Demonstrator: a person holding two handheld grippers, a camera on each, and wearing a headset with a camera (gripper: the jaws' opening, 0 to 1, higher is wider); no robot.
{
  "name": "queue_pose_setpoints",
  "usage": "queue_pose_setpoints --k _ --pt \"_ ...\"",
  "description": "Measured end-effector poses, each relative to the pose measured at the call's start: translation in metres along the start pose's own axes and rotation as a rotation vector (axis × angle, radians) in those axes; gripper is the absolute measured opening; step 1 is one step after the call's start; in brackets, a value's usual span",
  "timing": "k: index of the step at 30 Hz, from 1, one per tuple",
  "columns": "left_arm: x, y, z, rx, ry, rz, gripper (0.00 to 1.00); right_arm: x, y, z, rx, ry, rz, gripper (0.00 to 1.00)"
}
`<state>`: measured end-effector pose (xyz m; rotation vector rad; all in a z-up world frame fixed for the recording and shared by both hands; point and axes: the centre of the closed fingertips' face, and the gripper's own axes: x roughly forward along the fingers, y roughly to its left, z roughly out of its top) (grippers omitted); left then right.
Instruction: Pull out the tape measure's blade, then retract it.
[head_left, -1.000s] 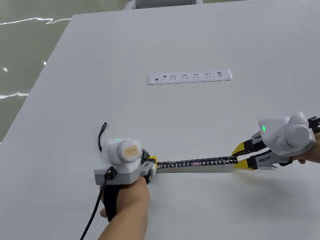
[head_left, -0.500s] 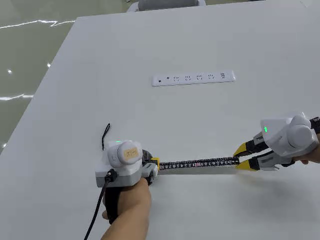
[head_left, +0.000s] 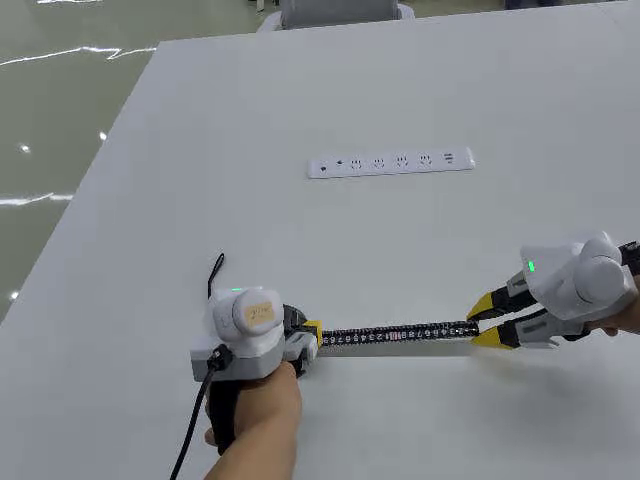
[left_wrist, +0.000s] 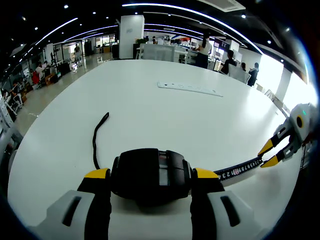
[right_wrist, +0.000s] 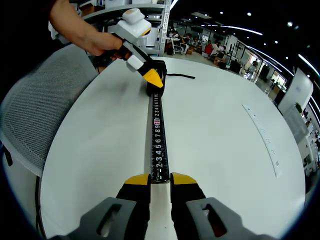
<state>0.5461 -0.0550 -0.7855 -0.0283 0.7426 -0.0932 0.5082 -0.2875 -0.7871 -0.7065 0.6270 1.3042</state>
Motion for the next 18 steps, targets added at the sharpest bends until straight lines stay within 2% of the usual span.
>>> queue_pose_setpoints --k 18 --pt "0.0002 0.0014 0.0006 -0.012 -0.004 -0.013 0.61 0.0023 -0.0019 0.0032 -0.005 -0.005 0.002 0.14"
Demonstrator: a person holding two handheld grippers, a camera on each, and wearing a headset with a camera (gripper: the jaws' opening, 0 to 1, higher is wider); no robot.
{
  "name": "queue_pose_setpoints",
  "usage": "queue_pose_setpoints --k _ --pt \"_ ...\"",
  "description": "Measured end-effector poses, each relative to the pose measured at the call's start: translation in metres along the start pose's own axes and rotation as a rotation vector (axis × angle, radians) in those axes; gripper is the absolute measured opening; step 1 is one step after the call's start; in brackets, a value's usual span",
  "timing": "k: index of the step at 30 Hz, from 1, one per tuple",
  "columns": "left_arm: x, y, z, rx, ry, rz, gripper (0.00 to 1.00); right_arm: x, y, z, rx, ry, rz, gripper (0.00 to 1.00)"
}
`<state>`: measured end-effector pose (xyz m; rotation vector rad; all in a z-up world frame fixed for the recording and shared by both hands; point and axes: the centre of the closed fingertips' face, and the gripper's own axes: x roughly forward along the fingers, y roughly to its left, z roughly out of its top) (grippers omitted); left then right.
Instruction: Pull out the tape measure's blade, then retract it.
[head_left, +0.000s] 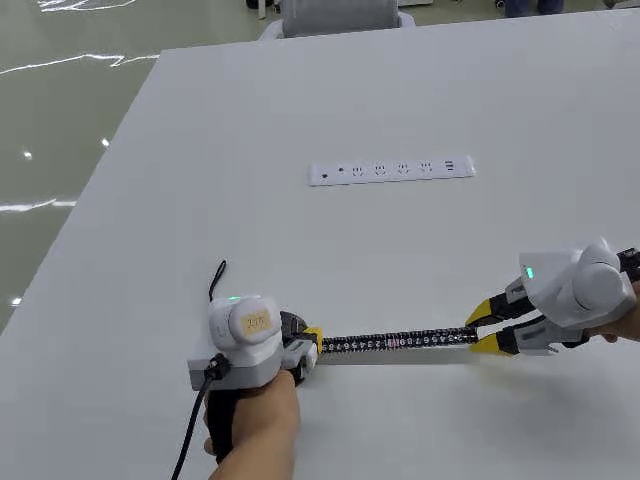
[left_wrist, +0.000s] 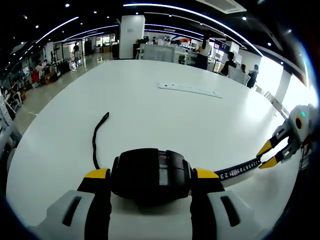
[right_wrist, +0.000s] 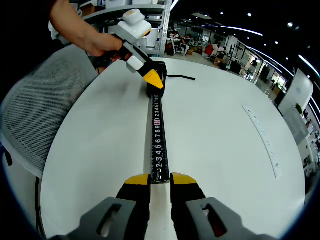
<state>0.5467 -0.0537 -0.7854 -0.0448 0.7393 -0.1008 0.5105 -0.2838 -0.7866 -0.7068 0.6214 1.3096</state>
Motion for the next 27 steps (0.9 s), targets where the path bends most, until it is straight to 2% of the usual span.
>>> queue_pose_setpoints --k 27 --pt "-0.0012 0.002 0.0006 -0.02 -0.012 -0.011 0.6 0.0024 0.001 0.0093 -0.013 -0.008 -0.001 0.14"
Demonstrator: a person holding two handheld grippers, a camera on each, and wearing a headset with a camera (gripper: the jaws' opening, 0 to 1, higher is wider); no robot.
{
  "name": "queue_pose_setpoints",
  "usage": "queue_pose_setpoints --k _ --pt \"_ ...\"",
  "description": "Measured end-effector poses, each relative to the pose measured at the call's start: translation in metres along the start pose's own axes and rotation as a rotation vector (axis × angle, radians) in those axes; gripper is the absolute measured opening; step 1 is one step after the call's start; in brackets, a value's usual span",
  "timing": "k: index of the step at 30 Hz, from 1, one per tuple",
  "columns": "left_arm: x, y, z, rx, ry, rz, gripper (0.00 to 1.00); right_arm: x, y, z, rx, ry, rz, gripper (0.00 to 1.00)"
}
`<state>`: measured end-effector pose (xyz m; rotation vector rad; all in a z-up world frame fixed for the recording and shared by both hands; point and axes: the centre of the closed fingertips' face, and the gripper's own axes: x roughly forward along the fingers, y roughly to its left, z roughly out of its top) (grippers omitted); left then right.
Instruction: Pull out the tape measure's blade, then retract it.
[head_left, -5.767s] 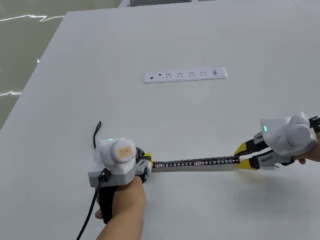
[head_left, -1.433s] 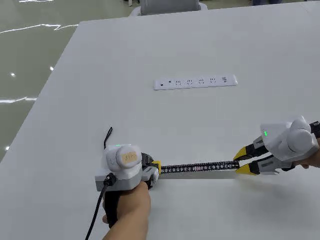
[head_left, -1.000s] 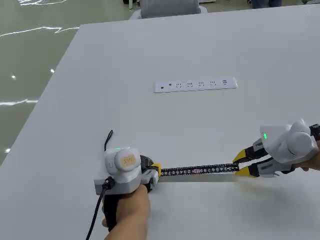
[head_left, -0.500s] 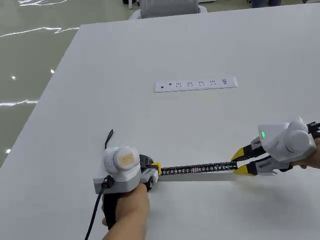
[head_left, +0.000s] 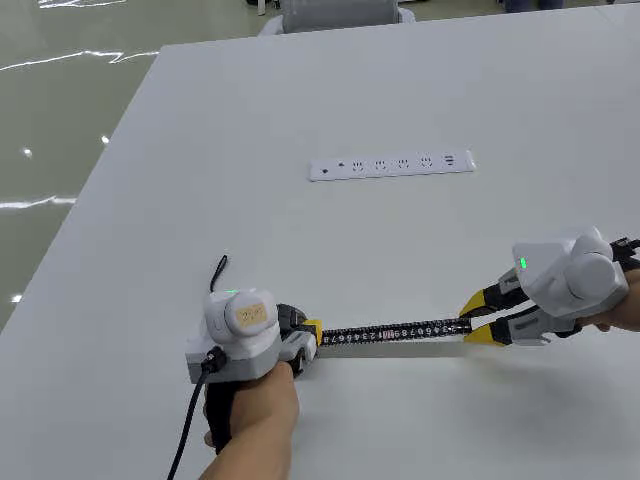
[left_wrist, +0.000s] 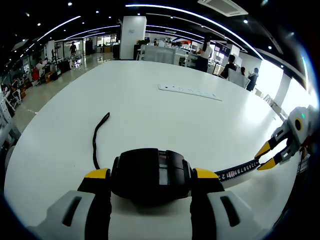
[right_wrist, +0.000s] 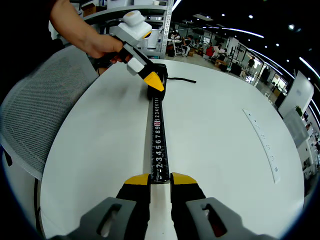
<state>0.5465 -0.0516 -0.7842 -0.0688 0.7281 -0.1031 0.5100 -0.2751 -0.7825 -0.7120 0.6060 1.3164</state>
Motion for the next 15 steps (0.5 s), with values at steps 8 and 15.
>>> queue_pose_setpoints --k 8,15 --pt "0.0003 0.0 0.0001 -0.006 0.006 -0.004 0.6 0.0007 0.0 0.0035 -0.001 -0.006 -0.001 0.14" --pt "0.0006 -0.0001 0.0 -0.007 0.007 -0.008 0.61 0.0028 0.0002 0.0057 -0.004 -0.01 0.002 0.14"
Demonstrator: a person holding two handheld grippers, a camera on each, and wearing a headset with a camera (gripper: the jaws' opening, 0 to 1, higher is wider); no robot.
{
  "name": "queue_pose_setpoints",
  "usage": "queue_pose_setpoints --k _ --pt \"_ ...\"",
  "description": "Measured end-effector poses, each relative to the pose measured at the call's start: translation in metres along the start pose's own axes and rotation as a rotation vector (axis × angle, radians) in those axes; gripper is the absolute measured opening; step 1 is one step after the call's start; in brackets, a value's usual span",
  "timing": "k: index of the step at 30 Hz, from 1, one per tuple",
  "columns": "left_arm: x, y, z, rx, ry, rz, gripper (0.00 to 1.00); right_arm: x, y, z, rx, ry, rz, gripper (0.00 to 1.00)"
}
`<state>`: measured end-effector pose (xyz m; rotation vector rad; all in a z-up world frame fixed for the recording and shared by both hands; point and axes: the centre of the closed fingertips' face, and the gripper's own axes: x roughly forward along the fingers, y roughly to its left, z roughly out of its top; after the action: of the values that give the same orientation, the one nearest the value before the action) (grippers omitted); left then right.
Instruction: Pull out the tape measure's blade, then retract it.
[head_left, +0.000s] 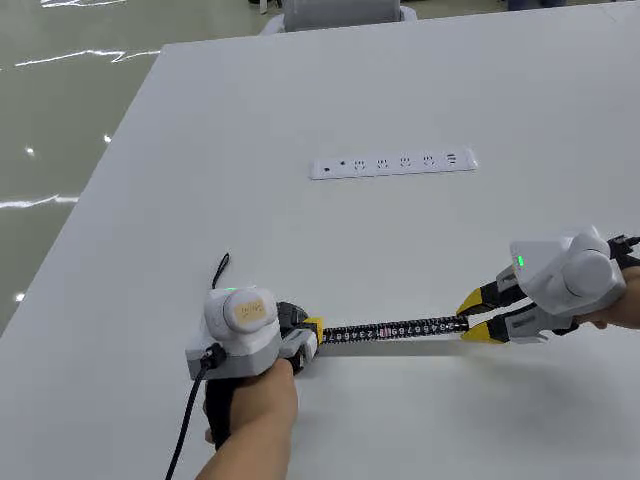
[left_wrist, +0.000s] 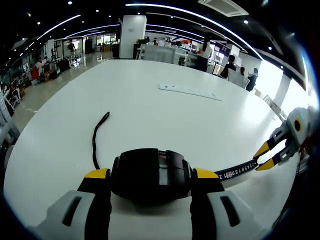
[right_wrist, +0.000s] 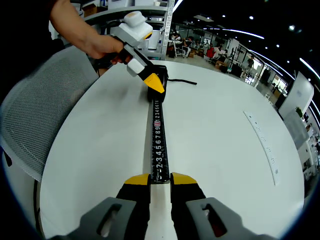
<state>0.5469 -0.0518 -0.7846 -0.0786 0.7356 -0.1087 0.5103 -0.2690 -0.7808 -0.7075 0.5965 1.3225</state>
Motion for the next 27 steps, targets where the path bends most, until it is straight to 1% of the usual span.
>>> queue_pose_setpoints --k 27 --pt "-0.001 0.0 0.0 -0.004 0.001 -0.011 0.61 0.012 -0.001 0.012 -0.012 -0.021 0.014 0.14"
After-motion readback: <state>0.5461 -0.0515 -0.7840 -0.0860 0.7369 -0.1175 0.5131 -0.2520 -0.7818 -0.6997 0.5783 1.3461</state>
